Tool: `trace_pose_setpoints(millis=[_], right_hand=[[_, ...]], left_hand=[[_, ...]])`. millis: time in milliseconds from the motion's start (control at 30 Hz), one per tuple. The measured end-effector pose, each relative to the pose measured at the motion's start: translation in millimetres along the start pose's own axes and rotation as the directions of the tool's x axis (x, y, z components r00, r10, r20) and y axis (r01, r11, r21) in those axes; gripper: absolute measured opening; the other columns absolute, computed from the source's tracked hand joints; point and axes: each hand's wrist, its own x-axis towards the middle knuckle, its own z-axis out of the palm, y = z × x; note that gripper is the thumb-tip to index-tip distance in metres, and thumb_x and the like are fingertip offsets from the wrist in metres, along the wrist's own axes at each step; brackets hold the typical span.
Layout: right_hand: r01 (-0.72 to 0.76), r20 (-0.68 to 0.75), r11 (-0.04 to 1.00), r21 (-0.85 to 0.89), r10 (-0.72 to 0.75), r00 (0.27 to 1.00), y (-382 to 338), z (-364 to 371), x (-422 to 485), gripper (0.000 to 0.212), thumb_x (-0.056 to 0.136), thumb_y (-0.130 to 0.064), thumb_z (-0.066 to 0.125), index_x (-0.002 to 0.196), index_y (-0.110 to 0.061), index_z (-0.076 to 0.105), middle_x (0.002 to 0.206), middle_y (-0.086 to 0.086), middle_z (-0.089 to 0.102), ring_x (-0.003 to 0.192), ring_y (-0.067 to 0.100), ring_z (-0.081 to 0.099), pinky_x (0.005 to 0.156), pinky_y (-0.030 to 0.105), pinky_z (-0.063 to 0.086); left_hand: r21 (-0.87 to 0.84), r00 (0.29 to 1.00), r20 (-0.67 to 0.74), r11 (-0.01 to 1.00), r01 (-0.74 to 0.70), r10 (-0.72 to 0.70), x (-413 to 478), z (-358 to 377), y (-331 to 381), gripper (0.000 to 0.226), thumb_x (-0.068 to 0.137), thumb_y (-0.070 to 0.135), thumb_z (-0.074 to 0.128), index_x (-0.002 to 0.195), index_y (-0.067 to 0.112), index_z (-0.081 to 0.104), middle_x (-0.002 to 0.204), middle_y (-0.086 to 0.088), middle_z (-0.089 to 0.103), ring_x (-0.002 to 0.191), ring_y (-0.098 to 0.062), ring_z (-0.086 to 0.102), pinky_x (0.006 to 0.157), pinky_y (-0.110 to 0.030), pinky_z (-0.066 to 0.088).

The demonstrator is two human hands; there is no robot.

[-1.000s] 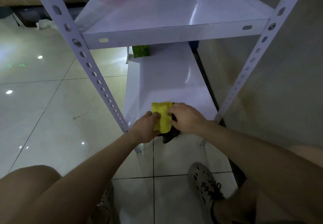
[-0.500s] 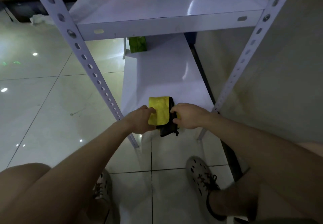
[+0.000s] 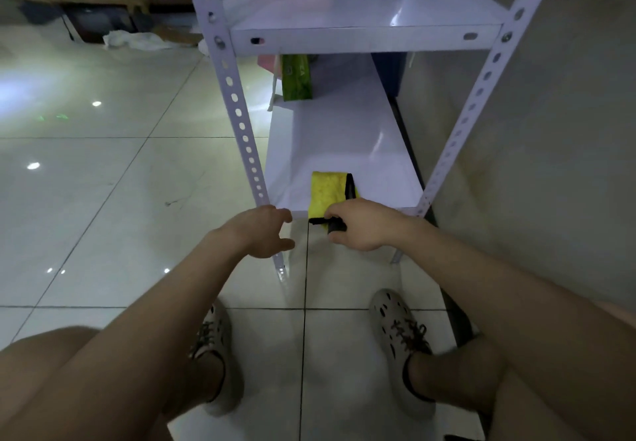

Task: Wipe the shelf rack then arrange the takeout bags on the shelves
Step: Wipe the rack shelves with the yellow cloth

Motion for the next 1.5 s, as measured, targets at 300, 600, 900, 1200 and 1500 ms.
trace_pose_setpoints(millis=[300, 600, 900, 1200, 1500], right_hand=[[-0.092, -0.12, 0.993, 0.072, 0.101, 0.988, -19.1, 36.4, -45.6, 0.052, 0.102, -0.041, 0.065, 0.148, -0.019, 0.056, 0.147, 0.004, 0.059, 0.131, 0.026, 0.058, 0.105, 0.041, 0.051], [-0.296, -0.272, 0.95, 0.096, 0.311, 0.91, 16.6, 37.5, 71.0, 0.089, 0.096, -0.049, 0.069, 0.168, -0.036, 0.017, 0.171, 0.016, 0.013, 0.147, 0.041, 0.034, 0.111, 0.053, 0.045], [-0.312, -0.242, 0.947, -0.08, 0.285, 0.927, 19.6, 70.1, 117.9, 0.076, 0.095, -0.017, 0.065, 0.162, -0.033, 0.033, 0.154, 0.018, 0.039, 0.136, 0.045, 0.039, 0.108, 0.051, 0.046], [-0.085, -0.344, 0.987, 0.135, 0.127, 0.93, 9.0, 14.5, 7.0, 0.07, 0.093, -0.031, 0.071, 0.156, -0.033, 0.041, 0.124, 0.015, 0.061, 0.113, 0.037, 0.057, 0.091, 0.041, 0.05], [0.235, -0.801, 0.96, 0.151, -0.02, 0.598, -49.8, -74.5, -114.2, 0.066, 0.085, -0.027, 0.077, 0.147, -0.032, 0.052, 0.136, -0.007, 0.063, 0.116, 0.016, 0.055, 0.088, 0.028, 0.04]], left_hand=[[-0.044, 0.988, -0.154, 0.999, -0.022, 0.015, -71.5, 12.4, 8.5, 0.062, 0.103, 0.048, 0.072, 0.156, 0.022, 0.054, 0.154, -0.007, 0.058, 0.135, -0.028, 0.061, 0.11, -0.042, 0.052], [-0.123, 0.973, -0.229, 0.992, -0.007, -0.021, -55.8, -9.0, -22.0, 0.059, 0.102, 0.048, 0.073, 0.153, 0.024, 0.056, 0.147, -0.005, 0.061, 0.126, -0.024, 0.066, 0.103, -0.038, 0.055], [-0.122, 0.965, -0.263, 0.992, -0.04, 0.007, -41.2, -25.4, -27.2, 0.06, 0.103, 0.05, 0.07, 0.155, 0.024, 0.054, 0.15, -0.005, 0.059, 0.13, -0.025, 0.063, 0.105, -0.037, 0.052], [-0.121, 0.938, -0.347, 0.992, -0.034, -0.01, -53.0, -31.0, -25.8, 0.058, 0.102, 0.047, 0.073, 0.152, 0.021, 0.059, 0.146, -0.006, 0.065, 0.123, -0.026, 0.068, 0.101, -0.04, 0.056], [-0.368, 0.741, -0.649, 0.924, -0.108, -0.172, -122.4, -78.3, -25.9, 0.037, 0.103, 0.034, 0.073, 0.138, 0.024, 0.067, 0.128, 0.003, 0.069, 0.105, -0.013, 0.072, 0.094, -0.043, 0.062]])
